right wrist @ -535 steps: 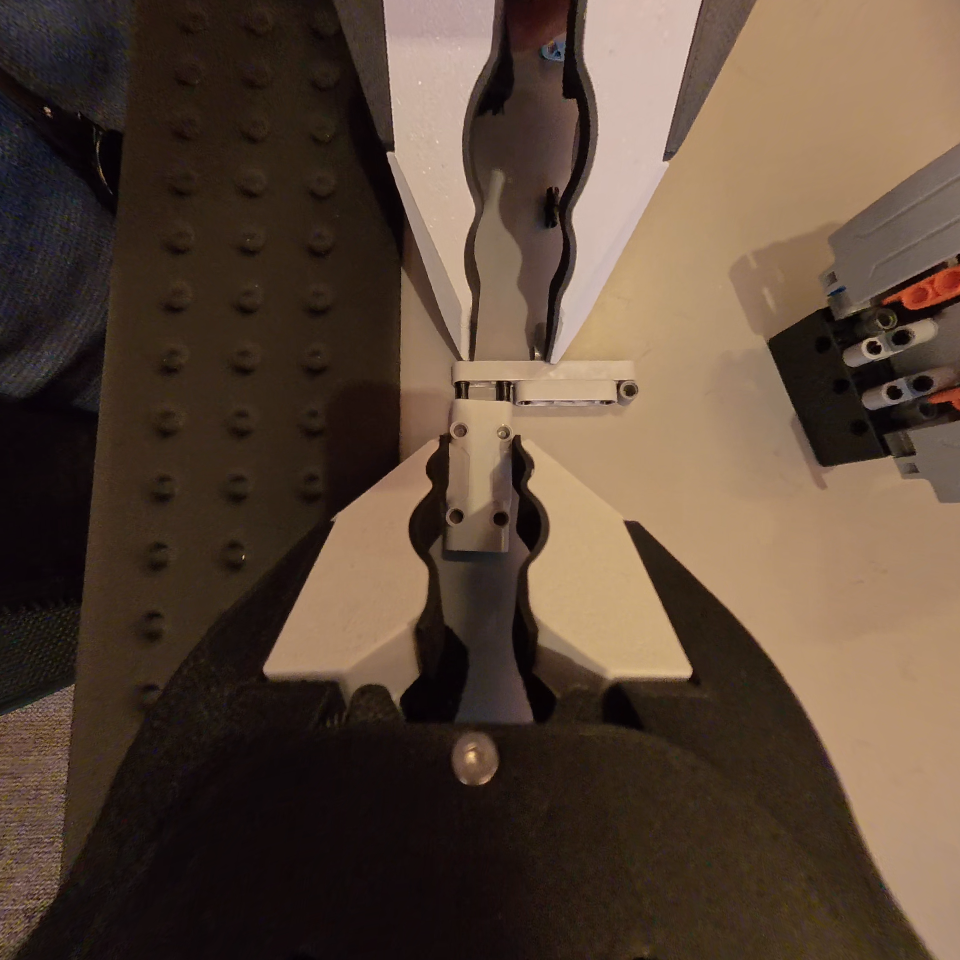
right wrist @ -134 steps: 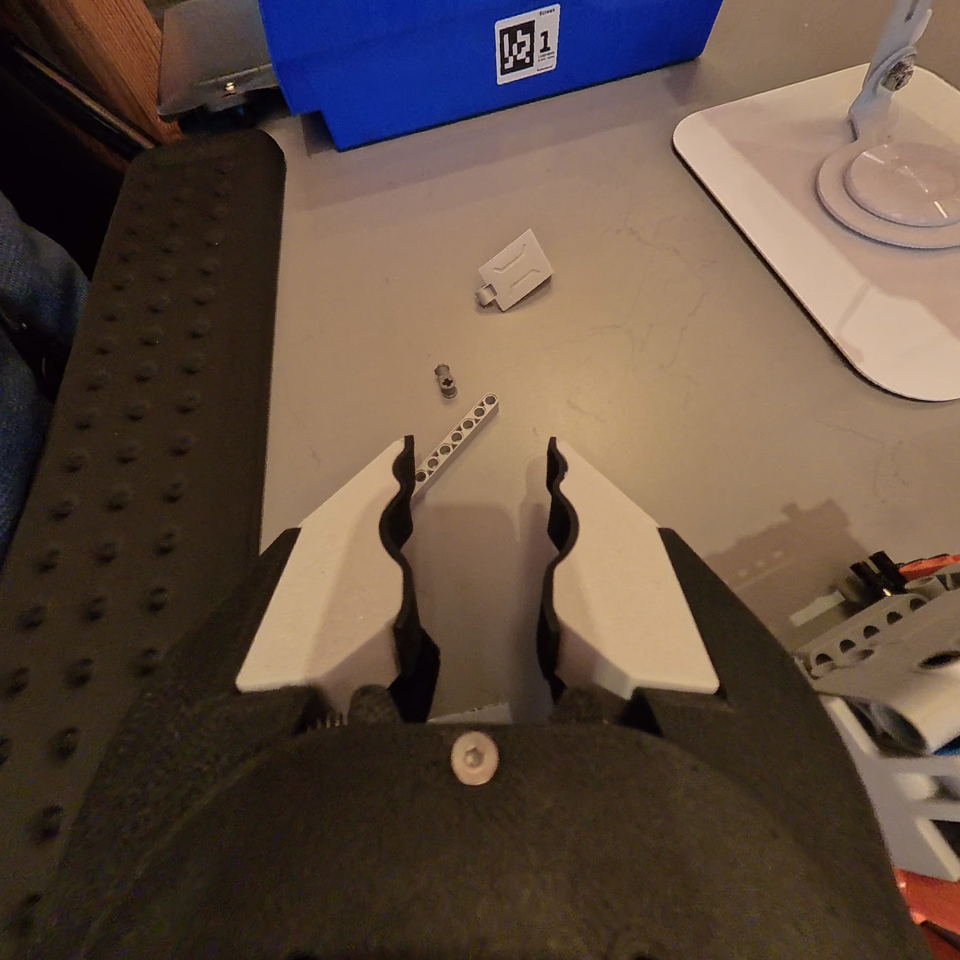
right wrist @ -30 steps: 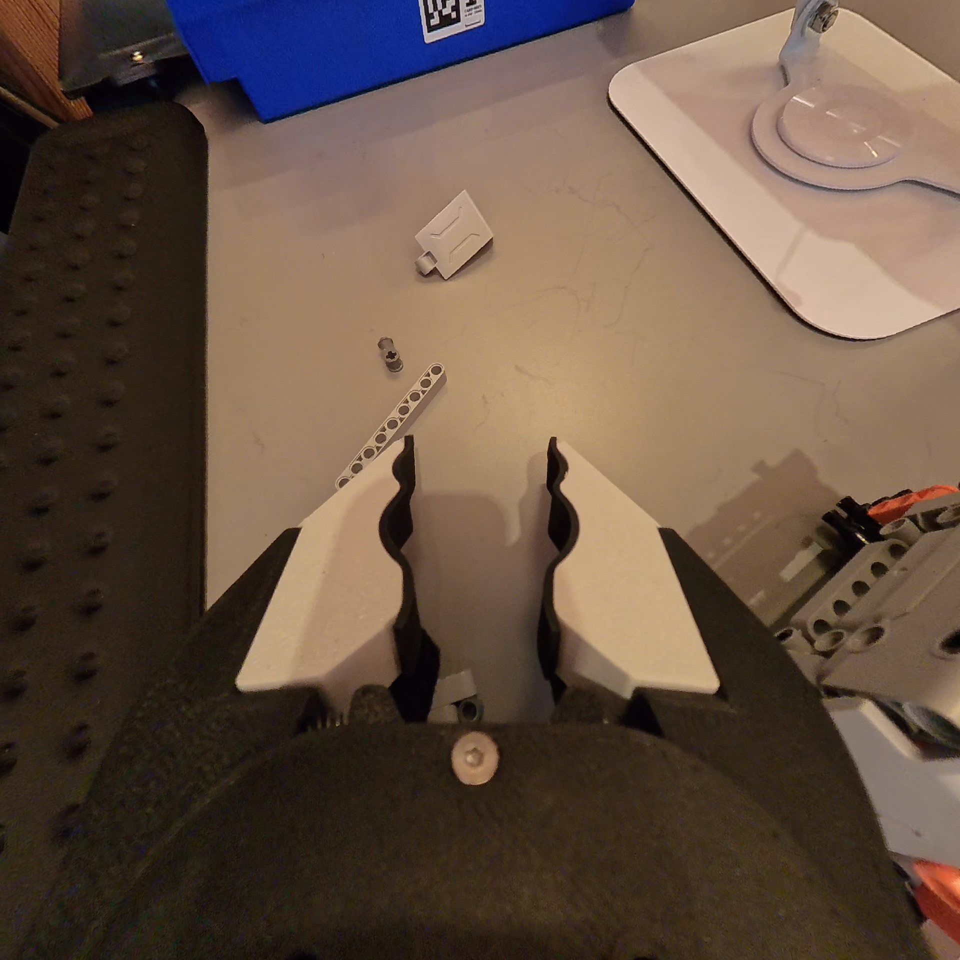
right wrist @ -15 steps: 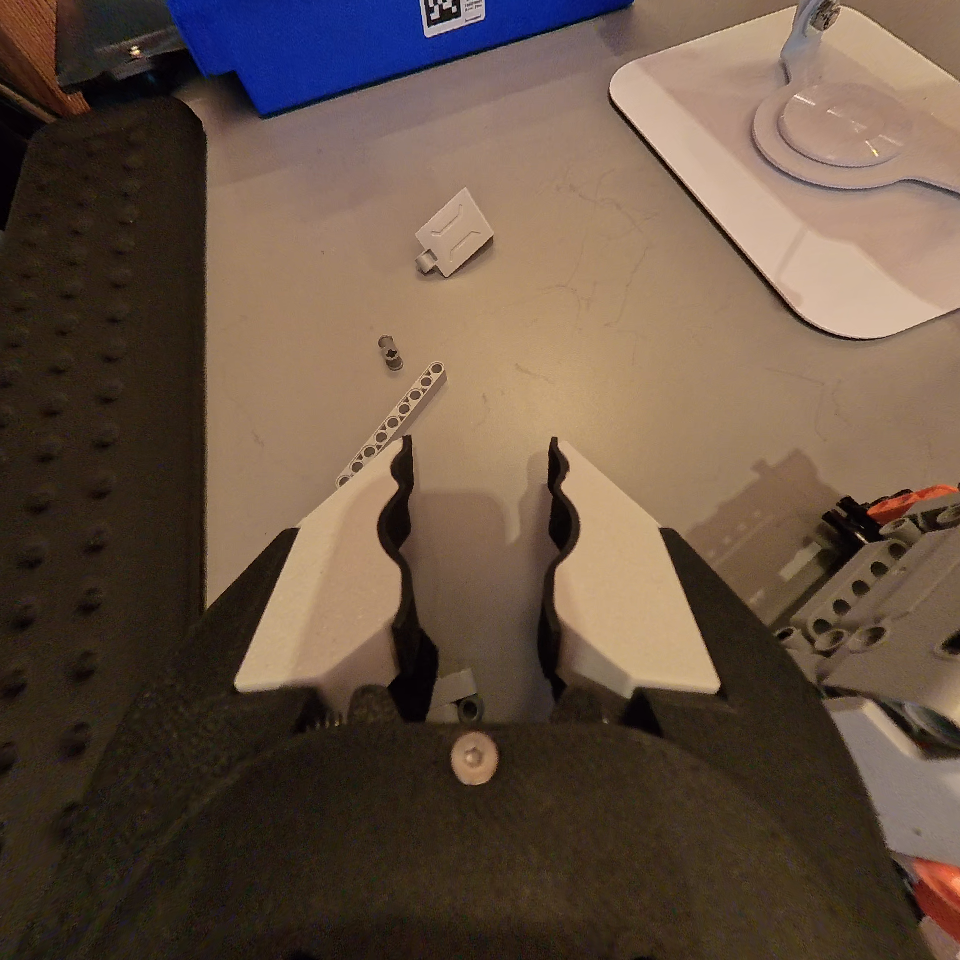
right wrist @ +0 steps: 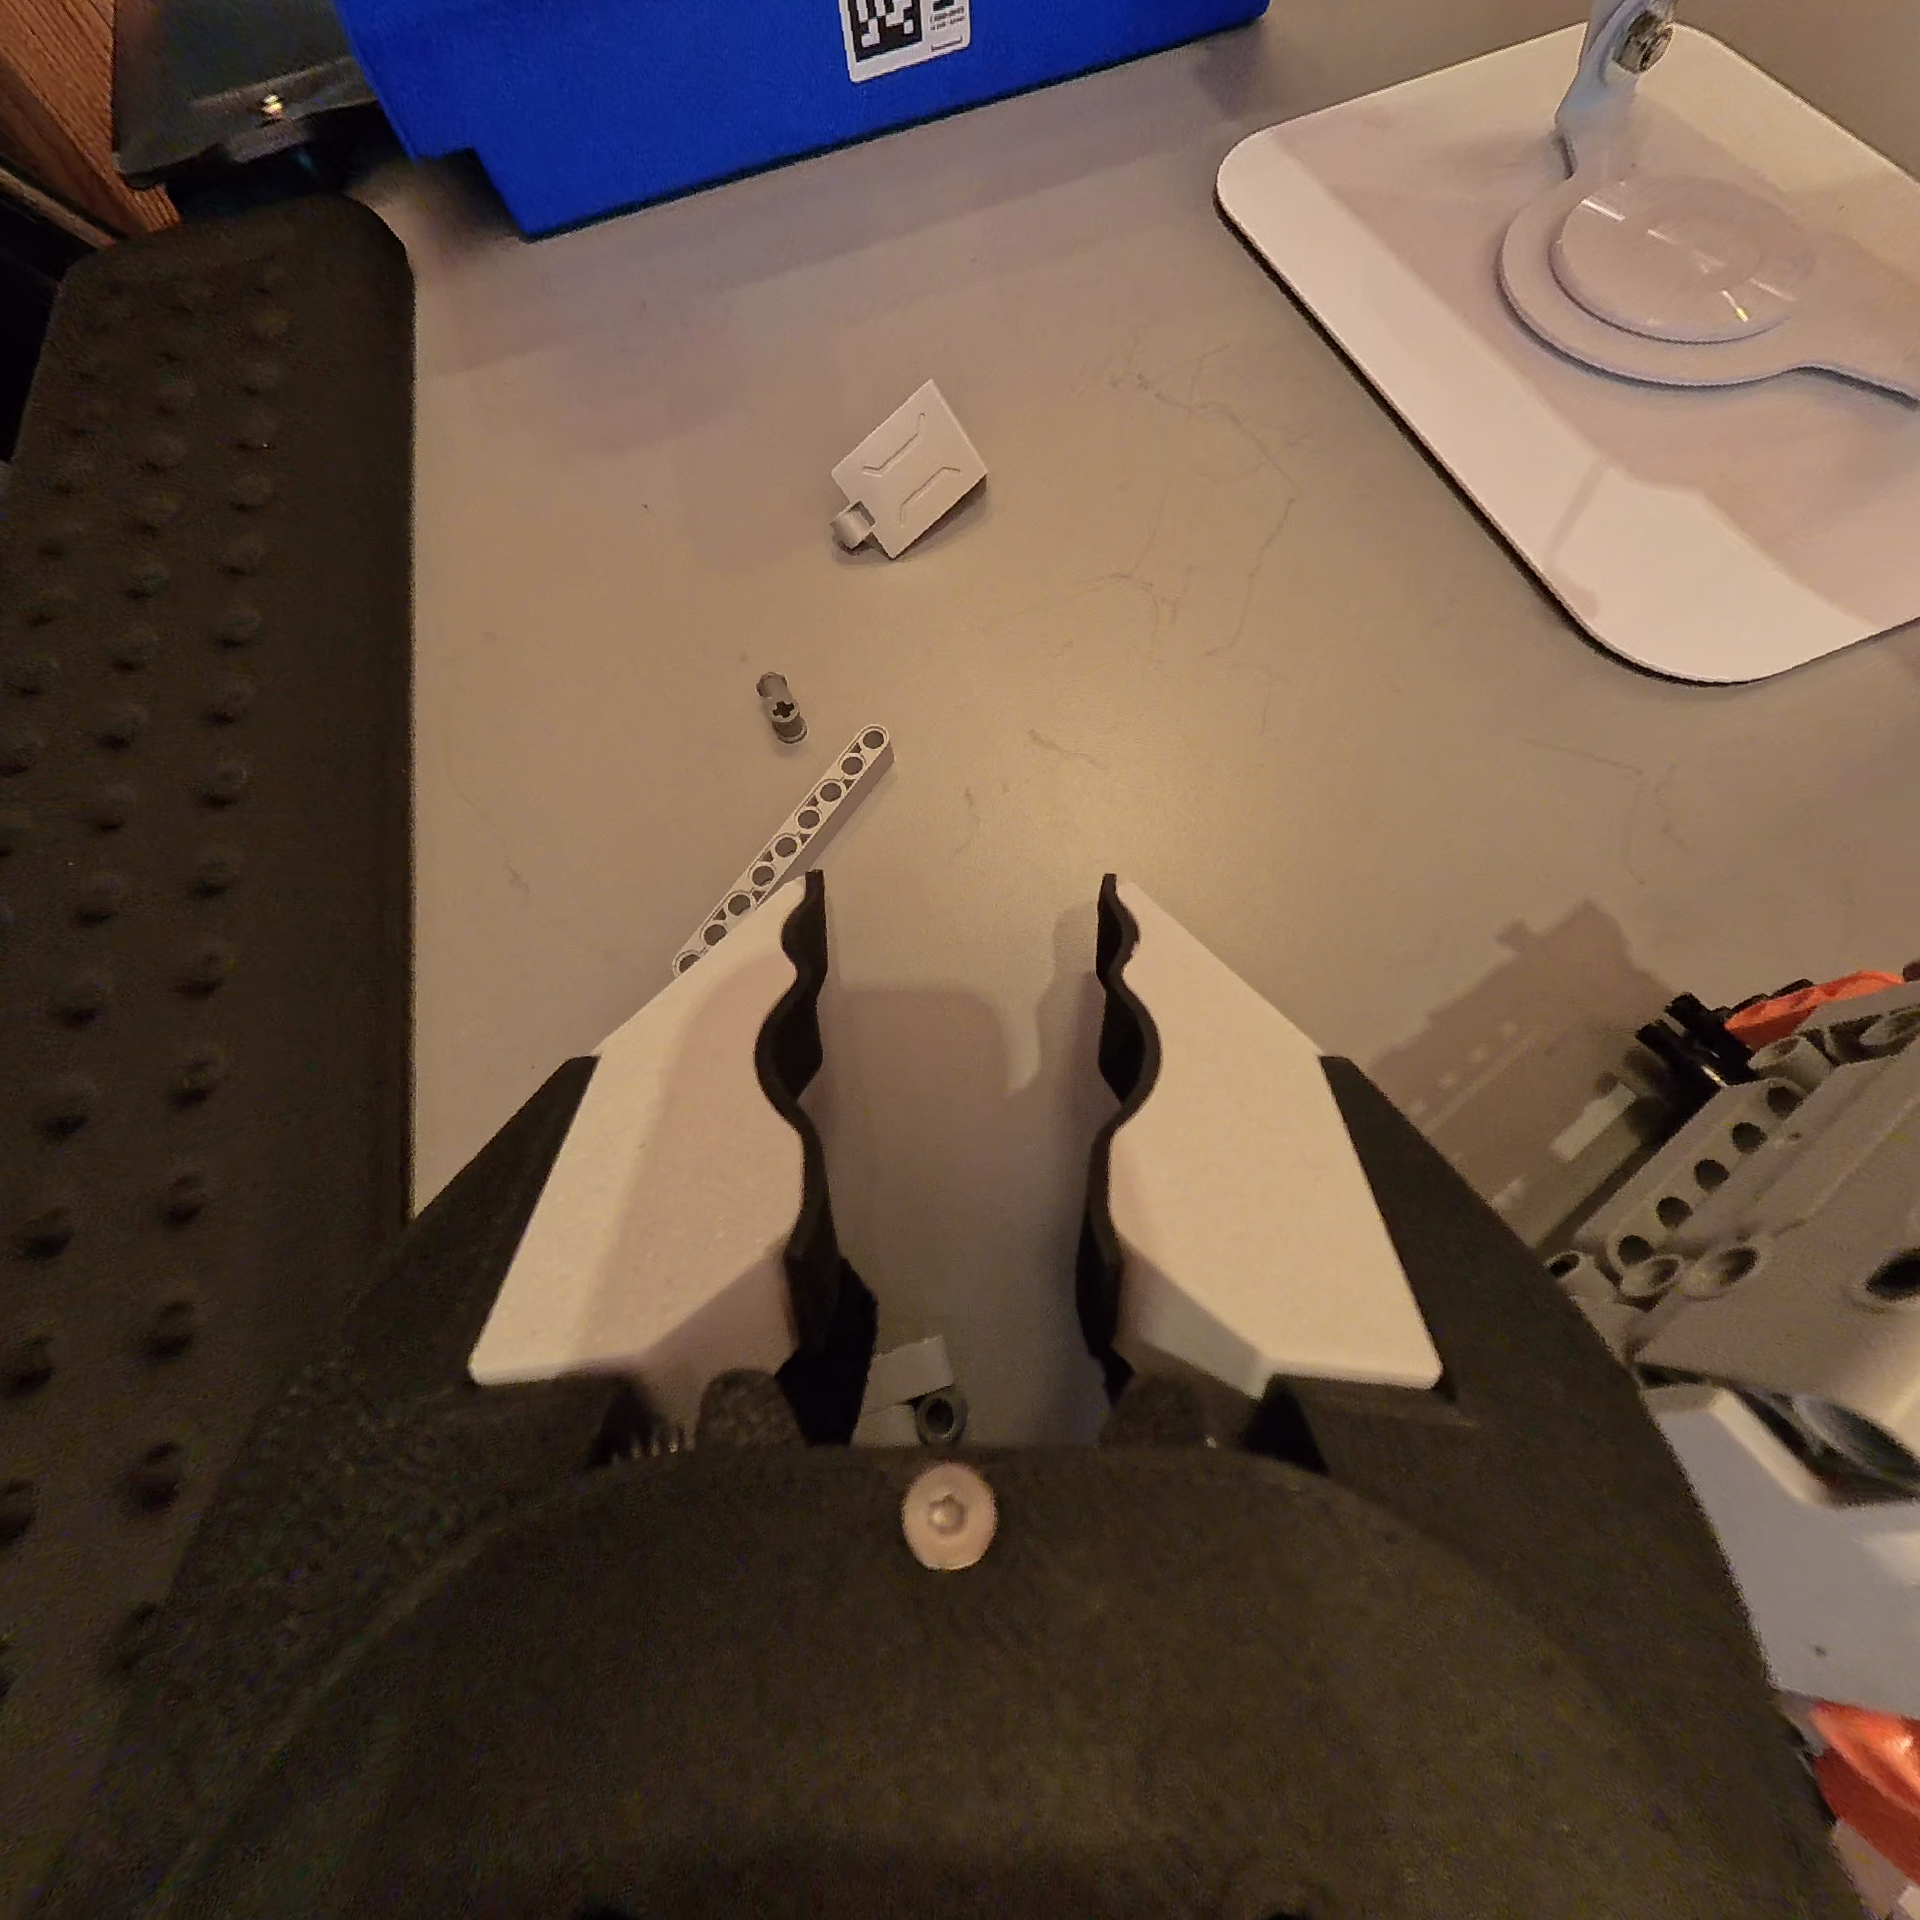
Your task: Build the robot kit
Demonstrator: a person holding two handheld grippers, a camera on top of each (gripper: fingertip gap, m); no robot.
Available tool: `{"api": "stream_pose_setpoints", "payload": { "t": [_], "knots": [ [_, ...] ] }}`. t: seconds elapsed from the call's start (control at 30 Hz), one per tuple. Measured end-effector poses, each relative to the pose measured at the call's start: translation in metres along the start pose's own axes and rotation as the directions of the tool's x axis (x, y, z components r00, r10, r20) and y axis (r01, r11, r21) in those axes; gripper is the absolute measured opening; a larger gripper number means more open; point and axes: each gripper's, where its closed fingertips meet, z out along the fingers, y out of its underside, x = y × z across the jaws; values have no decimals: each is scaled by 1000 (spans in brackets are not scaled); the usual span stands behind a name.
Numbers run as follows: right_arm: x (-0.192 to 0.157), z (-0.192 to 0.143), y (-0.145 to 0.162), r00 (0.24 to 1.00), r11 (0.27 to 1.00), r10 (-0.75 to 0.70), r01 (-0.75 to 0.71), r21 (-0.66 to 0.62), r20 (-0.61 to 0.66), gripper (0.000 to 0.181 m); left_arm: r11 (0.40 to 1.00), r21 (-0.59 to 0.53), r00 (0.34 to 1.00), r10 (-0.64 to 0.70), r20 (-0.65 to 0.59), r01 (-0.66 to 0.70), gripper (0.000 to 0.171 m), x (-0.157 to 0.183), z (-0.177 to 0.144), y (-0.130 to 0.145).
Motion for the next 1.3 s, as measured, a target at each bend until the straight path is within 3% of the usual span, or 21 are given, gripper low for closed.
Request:
{"api": "stream_pose_setpoints", "payload": {
  "t": [0.27, 0.4, 0.53, 0.73, 1.0, 1.1, 1.2, 1.3],
  "knots": [
    [-2, -6, -10, 998, 999, -46, 47, 24, -31, 49, 1000, 12, 998, -19, 57, 18, 7, -4, -21, 4],
    [-8, -17, -31, 988, 988, -126, 133, 73, -89, 33, 995, 94, 987, -46, 151, 32, 7, -10, -53, -1],
    [-16, -19, -59, 985, 982, -129, 144, 126, -119, 29, 982, 188, 953, -70, 296, 13, 7, -13, -95, -17],
    [-44, -3, -127, 991, 958, -107, 125, 257, -83, 34, 952, 305, 874, -111, 472, -43, 7, -15, -140, -56],
    [-67, 24, -186, 982, 939, -167, 185, 289, -86, 33, 956, 253, 873, 6, 488, -148, 7, 6, -116, -110],
    [-74, 40, -190, 988, 954, -153, 156, 255, -30, 34, 970, 179, 858, 51, 511, -164, 7, 5, -102, -118],
    [-81, 58, -184, 989, 971, -142, 133, 199, 32, 34, 968, 176, 855, 64, 515, -178, 7, 6, -94, -128],
    [-81, 70, -180, 990, 978, -137, 129, 165, 38, 10, 961, 206, 861, 56, 506, -183, 7, 7, -93, -136]
  ]
}}
